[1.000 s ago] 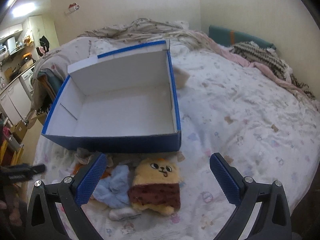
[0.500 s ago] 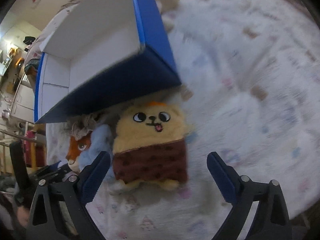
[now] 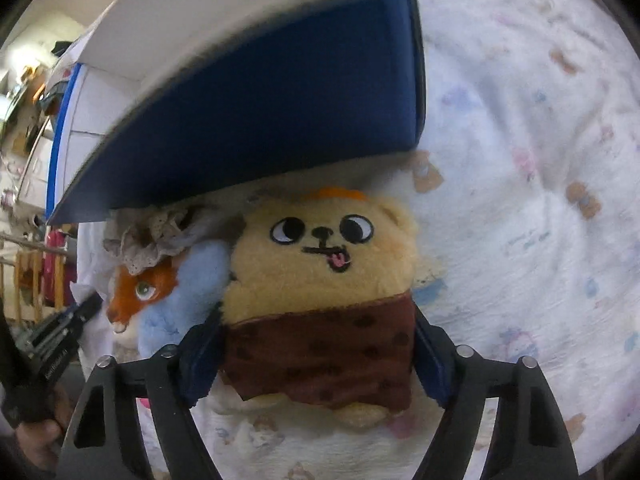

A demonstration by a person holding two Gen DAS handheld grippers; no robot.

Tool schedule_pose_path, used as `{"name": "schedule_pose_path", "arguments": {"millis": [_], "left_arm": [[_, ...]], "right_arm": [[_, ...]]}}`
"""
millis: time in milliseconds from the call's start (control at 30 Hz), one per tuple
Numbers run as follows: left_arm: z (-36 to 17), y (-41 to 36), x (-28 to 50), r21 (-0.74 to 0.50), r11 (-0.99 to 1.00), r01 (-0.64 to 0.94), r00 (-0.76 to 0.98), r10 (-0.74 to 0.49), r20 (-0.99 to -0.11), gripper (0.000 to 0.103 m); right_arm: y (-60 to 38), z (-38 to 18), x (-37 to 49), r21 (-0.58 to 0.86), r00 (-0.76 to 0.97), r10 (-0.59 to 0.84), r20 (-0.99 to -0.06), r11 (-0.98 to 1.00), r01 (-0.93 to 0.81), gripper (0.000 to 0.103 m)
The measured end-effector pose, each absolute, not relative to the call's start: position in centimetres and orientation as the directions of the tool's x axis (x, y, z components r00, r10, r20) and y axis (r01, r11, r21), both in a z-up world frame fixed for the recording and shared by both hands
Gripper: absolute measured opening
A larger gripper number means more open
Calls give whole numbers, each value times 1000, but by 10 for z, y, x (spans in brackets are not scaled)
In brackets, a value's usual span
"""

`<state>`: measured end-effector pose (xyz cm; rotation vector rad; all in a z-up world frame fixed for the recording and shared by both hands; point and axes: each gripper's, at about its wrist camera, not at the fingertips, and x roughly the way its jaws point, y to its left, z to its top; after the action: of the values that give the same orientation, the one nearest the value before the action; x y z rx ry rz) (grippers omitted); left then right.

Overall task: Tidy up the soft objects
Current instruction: 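Grasp the white tissue with the left tool while the right tool grasps the yellow bear plush, then carry the tissue with the left tool while the right tool carries the bear into the box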

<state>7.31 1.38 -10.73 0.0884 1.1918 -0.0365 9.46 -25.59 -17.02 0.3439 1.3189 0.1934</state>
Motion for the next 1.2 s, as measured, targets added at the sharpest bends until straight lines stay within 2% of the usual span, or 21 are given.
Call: {"name": "schedule_pose_path", "arguments": {"millis": [200, 300, 367, 533, 733, 1033, 1200], "left_arm": [[-96, 28, 75, 48, 998, 33, 394, 32, -918, 9], [-99, 11, 66, 82, 996, 26, 431, 63, -900, 9], [-95, 5, 57, 65, 997, 40, 445, 40, -894, 9], [-69, -7, 26, 73, 994, 80, 511, 22, -859, 9], [-18, -12, 4, 102, 991, 90, 639, 21, -769, 9], [35, -12, 25, 76, 992, 103, 709, -20, -705, 9], [54, -17, 65, 93, 989, 111, 725, -17, -689, 9]], "right_arm": [[-263, -152, 79, 356, 328, 310, -892, 931, 88, 82], [-266, -144, 74, 358, 350, 305, -886, 929, 97, 82], [-260, -141, 66, 370, 356, 318, -879, 925, 88, 82], [-233, -106, 40, 345, 425, 317, -848, 939, -12, 82], [-230, -39, 29, 324, 522, 349, -778, 935, -143, 81], [-238, 28, 44, 248, 636, 340, -693, 941, -232, 80], [-236, 37, 80, 261, 635, 347, -691, 938, -228, 80]]}}
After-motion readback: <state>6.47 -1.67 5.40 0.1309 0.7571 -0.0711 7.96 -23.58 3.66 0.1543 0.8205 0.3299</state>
